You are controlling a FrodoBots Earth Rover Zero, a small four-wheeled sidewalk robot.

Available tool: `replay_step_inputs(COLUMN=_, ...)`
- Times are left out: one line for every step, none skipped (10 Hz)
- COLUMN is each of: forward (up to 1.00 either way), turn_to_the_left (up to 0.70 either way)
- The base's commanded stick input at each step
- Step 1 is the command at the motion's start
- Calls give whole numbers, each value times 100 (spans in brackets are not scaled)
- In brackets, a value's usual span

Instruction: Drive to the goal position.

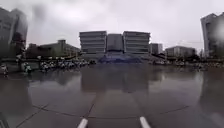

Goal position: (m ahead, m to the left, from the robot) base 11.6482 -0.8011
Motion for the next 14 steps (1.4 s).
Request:
replay_step_inputs(forward=100, turn_to_the_left=0)
replay_step_inputs(forward=100, turn_to_the_left=0)
replay_step_inputs(forward=100, turn_to_the_left=0)
replay_step_inputs(forward=100, turn_to_the_left=0)
replay_step_inputs(forward=100, turn_to_the_left=0)
replay_step_inputs(forward=100, turn_to_the_left=0)
replay_step_inputs(forward=100, turn_to_the_left=0)
replay_step_inputs(forward=100, turn_to_the_left=0)
replay_step_inputs(forward=100, turn_to_the_left=0)
replay_step_inputs(forward=100, turn_to_the_left=0)
replay_step_inputs(forward=100, turn_to_the_left=0)
replay_step_inputs(forward=100, turn_to_the_left=0)
replay_step_inputs(forward=100, turn_to_the_left=0)
replay_step_inputs(forward=100, turn_to_the_left=0)
